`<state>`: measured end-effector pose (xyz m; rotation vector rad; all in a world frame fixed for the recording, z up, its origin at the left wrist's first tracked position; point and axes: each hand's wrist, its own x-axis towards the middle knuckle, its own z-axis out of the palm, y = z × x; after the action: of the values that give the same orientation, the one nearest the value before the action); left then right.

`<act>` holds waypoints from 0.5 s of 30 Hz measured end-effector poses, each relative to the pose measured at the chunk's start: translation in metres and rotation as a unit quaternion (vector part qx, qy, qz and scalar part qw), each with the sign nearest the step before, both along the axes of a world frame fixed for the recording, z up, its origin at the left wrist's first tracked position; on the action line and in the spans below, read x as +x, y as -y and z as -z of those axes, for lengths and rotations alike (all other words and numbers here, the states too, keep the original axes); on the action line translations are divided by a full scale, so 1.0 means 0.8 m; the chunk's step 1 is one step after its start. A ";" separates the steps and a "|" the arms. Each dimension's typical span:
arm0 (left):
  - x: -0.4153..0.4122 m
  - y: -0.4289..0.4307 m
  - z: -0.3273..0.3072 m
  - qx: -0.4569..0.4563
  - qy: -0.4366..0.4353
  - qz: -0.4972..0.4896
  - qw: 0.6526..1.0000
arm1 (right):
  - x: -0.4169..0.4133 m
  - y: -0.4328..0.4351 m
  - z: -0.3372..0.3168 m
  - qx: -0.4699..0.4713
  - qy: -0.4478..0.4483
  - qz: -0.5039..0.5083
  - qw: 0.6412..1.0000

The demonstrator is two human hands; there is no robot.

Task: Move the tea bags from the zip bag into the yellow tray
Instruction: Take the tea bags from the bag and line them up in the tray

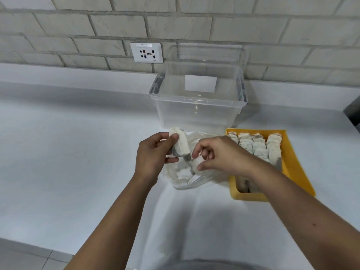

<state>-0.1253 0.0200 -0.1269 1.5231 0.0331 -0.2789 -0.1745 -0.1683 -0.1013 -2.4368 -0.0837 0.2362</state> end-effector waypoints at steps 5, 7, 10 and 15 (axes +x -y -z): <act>-0.012 0.013 0.000 0.016 -0.024 0.069 0.997 | -0.007 0.015 -0.048 0.126 -0.016 -0.030 0.991; -0.018 0.017 0.001 0.013 -0.037 0.088 0.995 | -0.002 0.016 -0.044 0.143 0.005 -0.003 0.990; -0.022 0.019 -0.001 -0.005 -0.060 0.088 0.994 | 0.004 0.014 -0.031 0.143 0.041 0.048 0.988; -0.020 0.016 -0.007 -0.030 -0.091 0.087 0.992 | 0.012 0.006 -0.019 0.133 0.065 0.097 0.984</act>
<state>-0.1413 0.0069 -0.1211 1.4398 0.0356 -0.5531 -0.1645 -0.1731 -0.0864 -2.1735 0.0601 -0.0220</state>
